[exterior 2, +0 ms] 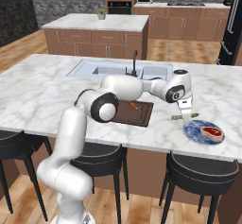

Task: Create a steak meal by picking up the steak and asparagus from the tray and placing them on the plate. Leave the kebab skewer on the tray.

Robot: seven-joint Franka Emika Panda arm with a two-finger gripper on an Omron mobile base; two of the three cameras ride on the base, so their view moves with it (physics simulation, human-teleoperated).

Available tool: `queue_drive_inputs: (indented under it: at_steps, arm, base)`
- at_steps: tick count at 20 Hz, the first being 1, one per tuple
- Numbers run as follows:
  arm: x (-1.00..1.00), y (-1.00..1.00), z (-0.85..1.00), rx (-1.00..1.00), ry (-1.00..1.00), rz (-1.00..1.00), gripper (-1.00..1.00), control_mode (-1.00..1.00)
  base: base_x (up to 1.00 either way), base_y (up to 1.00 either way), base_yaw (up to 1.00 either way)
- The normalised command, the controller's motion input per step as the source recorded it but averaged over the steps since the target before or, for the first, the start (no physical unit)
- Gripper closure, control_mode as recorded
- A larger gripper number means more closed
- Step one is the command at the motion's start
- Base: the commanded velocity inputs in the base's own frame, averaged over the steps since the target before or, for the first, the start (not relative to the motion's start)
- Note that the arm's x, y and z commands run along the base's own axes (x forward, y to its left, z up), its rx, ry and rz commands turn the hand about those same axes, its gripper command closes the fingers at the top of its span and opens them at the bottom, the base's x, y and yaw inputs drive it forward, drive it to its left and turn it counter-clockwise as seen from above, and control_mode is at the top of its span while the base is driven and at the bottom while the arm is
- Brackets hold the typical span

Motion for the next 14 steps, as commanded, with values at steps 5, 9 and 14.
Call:
queue_drive_inputs:
  at_steps: [5, 9, 14]
  arm:
    - [0.09, -0.25, -0.28, 0.00, 0.04, 0.00, 1.00, -1.00]
    - [0.08, -0.28, -0.27, 0.00, 0.05, 0.00, 1.00, -1.00]
    - [0.09, -0.20, -0.27, 0.00, 0.03, 0.00, 1.00, -1.00]
  base:
    - [0.00, 0.00, 0.00]
    - [0.00, 0.00, 0.00]
    - [0.00, 0.00, 0.00]
